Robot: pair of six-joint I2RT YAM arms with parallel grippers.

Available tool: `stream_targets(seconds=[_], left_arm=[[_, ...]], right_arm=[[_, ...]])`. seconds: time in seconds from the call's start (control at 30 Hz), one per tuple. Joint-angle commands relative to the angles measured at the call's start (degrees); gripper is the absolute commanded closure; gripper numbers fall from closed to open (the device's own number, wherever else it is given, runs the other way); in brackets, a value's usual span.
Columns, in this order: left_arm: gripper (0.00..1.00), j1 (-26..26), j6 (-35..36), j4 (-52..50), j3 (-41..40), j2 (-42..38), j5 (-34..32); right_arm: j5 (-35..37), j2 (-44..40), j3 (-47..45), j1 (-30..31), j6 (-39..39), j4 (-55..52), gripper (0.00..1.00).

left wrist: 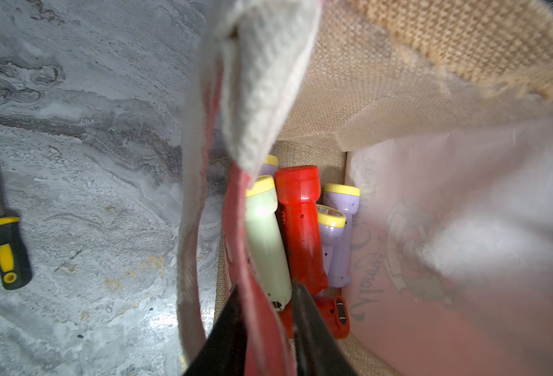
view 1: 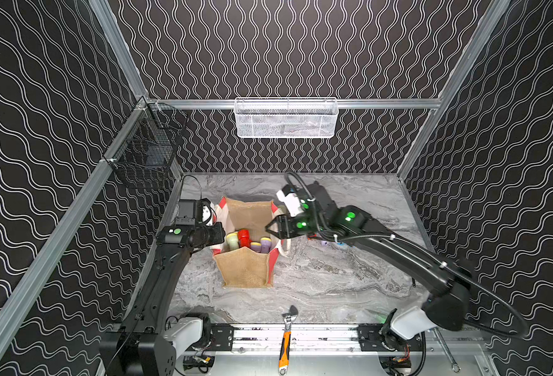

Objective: Put the flashlights into the tote bags
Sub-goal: Place the flashlight in the canvas bag, then pick up the flashlight from the center of the board.

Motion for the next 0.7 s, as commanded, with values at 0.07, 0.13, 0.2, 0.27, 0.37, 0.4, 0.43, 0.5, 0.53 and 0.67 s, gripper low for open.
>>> stream_targets(seconds=[0.07,0.13,0.2,0.27,0.37,0.4,0.43,0.5,0.53,0.67], left_arm=[[0.72,0.13,0.75,1.05,0.38,0.48,-0.51],[0.72,0.13,0.68,0.90,0.27,0.59,-0.65],[0.72,0.13,0.61,0.91,0.38,0.63,-0.74],[0.72,0.13,0.59,0.83,0.38,0.71,-0.94],[0.72,0.13,0.59,0.75,0.56,0.70,-1.27],[0.72,0.13,0.57,0.75,0.49,0.71,-1.48],[0.72,0.13,0.48,0.83,0.45,0.70,-1.57],[0.72,0.13,0.51,0.76,0.32,0.87,-1.70],[0.72,0.13,0.49,0.61,0.38,0.89,-1.77],[0.72,0.13,0.75,0.45,0.26,1.19,-2.51]], right_arm=[[8.45,-8.82,-9.48,-7.02,2.94,0.44,0.39],[8.93,-11.66,-12.35,-10.00,2.52,0.37,0.39],[11.31,-13.23,-13.75,-12.45,1.57,-0.75,0.38],[14.22,-13.91,-14.62,-14.72,0.59,-2.21,0.38],[15.86,-13.76,-16.20,-18.95,-0.64,-3.51,0.38],[15.51,-13.52,-16.93,-20.42,-1.06,-3.31,0.38],[14.90,-13.05,-17.75,-21.86,-1.46,-2.94,0.38],[13.49,-11.91,-19.13,-24.36,-2.00,-2.00,0.38],[12.65,-11.02,-19.68,-26.75,-2.22,-1.65,0.38],[9.74,-7.57,-21.26,-31.01,-3.08,0.17,0.39]])
